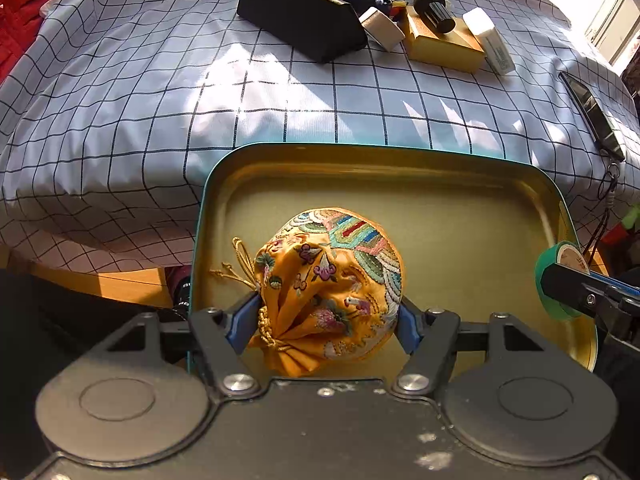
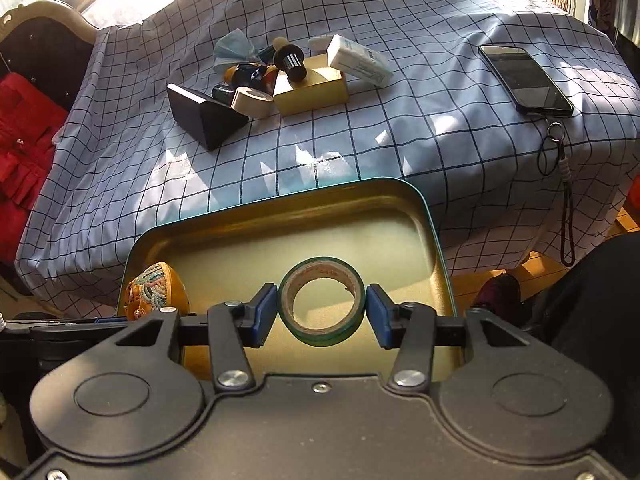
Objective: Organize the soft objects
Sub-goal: 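Carry the pouch and tape into the gold tray and release both, then withdraw both tools from the tray toward the remaining items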
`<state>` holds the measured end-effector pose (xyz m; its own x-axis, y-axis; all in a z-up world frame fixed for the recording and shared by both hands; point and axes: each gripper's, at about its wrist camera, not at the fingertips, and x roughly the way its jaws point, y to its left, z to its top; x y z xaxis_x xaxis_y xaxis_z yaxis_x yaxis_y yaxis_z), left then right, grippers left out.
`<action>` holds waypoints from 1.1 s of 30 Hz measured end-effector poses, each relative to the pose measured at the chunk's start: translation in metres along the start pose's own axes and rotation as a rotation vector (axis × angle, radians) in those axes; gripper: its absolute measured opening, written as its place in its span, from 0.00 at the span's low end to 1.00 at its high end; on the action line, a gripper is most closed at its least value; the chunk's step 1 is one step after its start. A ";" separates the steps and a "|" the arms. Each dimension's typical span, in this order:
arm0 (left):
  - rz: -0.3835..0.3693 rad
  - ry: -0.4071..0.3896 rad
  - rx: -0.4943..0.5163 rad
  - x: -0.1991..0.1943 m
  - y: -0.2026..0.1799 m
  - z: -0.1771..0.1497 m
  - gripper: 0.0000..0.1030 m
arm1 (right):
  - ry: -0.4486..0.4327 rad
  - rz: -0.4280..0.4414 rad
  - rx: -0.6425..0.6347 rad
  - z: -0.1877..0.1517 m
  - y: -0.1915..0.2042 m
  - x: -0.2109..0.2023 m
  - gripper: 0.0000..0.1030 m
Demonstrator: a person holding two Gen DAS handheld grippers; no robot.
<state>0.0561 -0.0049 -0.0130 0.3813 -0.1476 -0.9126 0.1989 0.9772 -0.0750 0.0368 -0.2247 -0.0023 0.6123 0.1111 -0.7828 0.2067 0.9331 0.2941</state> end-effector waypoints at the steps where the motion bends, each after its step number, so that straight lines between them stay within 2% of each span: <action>1: 0.000 0.000 -0.001 0.000 0.001 -0.002 0.64 | 0.005 0.000 0.003 -0.002 -0.001 0.001 0.47; 6: 0.007 -0.001 0.000 0.002 0.003 -0.006 0.65 | 0.024 0.000 0.006 -0.009 0.000 0.004 0.47; 12: 0.012 -0.047 -0.002 -0.008 0.006 -0.007 0.81 | 0.012 0.010 -0.019 -0.009 0.007 -0.001 0.51; 21: 0.013 -0.040 -0.007 -0.007 0.006 -0.011 0.82 | 0.022 0.003 -0.020 -0.010 0.007 0.000 0.53; 25: 0.018 -0.066 -0.014 -0.012 0.006 -0.011 0.89 | 0.018 0.007 -0.011 -0.011 0.006 -0.001 0.53; 33: 0.019 -0.079 -0.020 -0.017 0.006 -0.010 0.90 | 0.018 0.012 0.002 -0.012 0.004 -0.001 0.53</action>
<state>0.0420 0.0048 -0.0023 0.4552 -0.1401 -0.8793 0.1728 0.9827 -0.0671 0.0281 -0.2171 -0.0066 0.6013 0.1284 -0.7886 0.2011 0.9309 0.3049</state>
